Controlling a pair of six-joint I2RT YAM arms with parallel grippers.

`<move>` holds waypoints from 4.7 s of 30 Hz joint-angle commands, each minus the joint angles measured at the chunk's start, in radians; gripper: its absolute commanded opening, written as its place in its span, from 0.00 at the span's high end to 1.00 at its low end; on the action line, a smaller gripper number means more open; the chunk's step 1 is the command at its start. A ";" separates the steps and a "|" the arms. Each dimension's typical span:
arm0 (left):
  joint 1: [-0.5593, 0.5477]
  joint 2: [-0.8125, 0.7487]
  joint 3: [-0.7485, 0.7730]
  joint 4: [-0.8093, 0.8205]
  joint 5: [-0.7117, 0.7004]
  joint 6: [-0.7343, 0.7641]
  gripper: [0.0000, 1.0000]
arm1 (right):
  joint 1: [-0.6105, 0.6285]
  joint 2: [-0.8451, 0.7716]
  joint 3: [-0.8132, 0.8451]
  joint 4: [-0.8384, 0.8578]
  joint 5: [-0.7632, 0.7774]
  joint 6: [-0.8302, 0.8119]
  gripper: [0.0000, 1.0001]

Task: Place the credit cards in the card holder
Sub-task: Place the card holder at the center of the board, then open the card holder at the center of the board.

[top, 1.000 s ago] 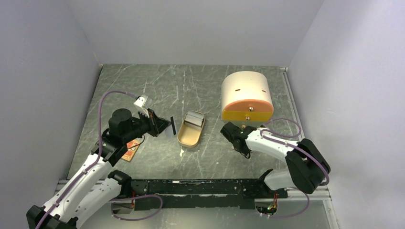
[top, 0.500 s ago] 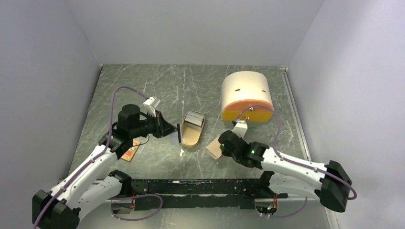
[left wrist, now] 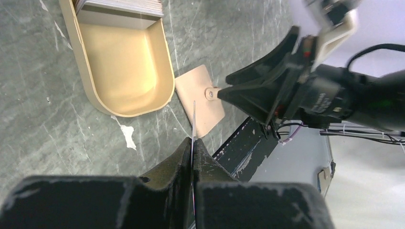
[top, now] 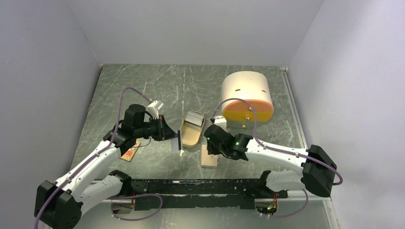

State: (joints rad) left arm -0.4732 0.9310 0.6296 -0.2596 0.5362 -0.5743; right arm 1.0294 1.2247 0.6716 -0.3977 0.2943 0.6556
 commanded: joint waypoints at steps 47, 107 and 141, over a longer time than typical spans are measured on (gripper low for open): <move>-0.179 0.239 -0.071 0.263 -0.022 -0.165 0.91 | 0.172 -0.060 -0.103 0.109 0.276 0.264 1.00; -0.306 0.284 0.035 0.142 -0.141 -0.152 0.91 | 0.109 -0.201 -0.319 0.426 0.093 0.159 1.00; -0.420 0.531 0.028 0.180 -0.316 -0.223 0.91 | 0.081 -0.506 -0.368 0.458 -0.030 0.178 1.00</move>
State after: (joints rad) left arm -0.8875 1.5421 0.6300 0.0700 0.3695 -0.8375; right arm 1.1164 0.8223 0.2234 0.0940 0.2974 0.8608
